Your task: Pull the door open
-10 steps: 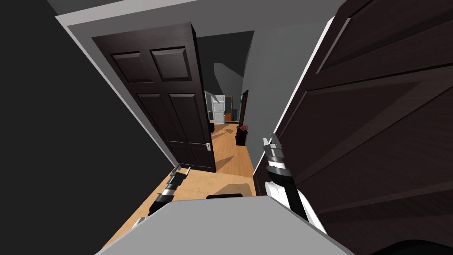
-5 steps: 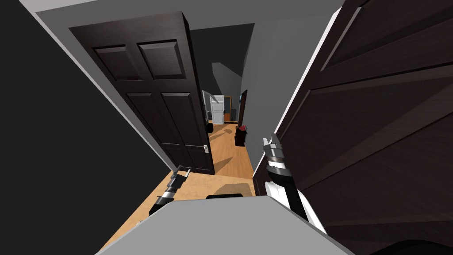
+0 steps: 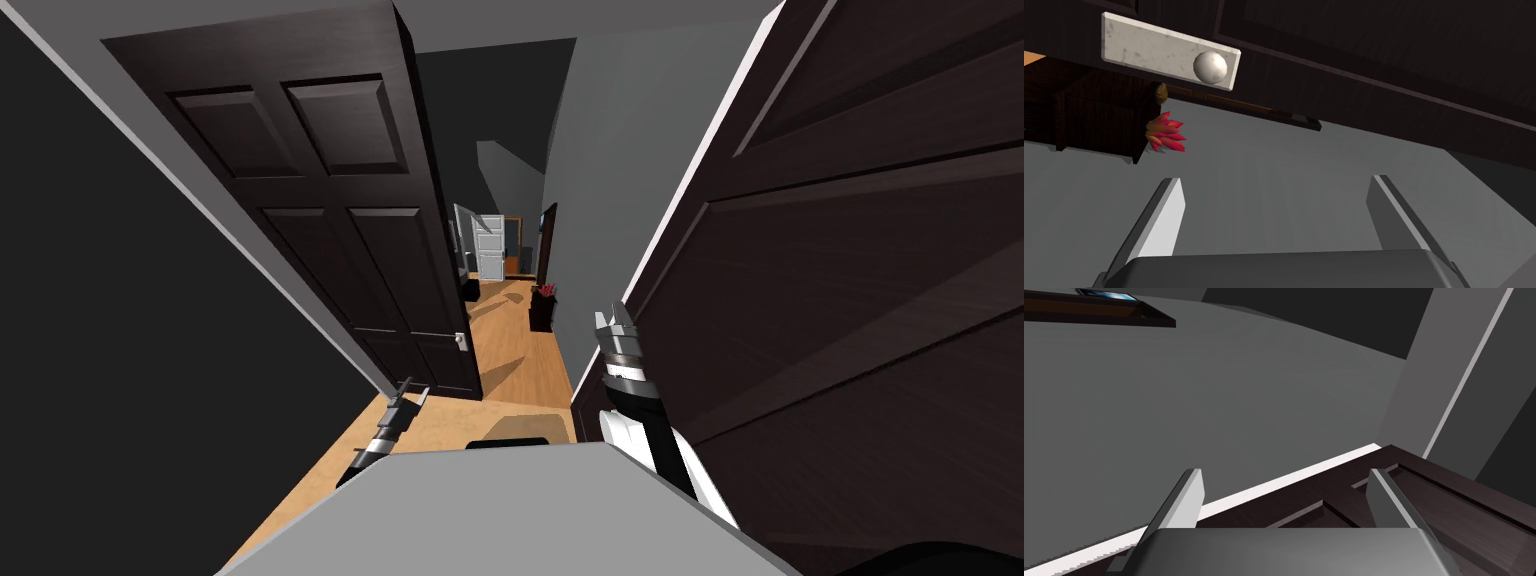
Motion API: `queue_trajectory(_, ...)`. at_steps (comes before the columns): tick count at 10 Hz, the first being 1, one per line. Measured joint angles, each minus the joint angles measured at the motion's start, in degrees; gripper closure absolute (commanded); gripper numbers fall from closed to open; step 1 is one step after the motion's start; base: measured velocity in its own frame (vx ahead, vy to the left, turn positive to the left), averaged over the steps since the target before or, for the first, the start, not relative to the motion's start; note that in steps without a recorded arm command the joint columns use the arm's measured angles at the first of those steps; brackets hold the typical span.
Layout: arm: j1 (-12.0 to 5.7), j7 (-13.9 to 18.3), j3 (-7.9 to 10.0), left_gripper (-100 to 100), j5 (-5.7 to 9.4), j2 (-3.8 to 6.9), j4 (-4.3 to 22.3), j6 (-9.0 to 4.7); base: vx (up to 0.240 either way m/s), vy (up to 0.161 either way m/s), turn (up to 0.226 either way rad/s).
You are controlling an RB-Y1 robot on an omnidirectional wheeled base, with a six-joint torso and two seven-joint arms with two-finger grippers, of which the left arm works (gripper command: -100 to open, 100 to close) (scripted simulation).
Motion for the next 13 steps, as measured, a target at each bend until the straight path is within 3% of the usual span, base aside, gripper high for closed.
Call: queue_trajectory(13, -1.19, -17.10, 3.07, -100, -3.74, -0.67, 7.38, -2.74, 0.074, -0.009, -0.021)
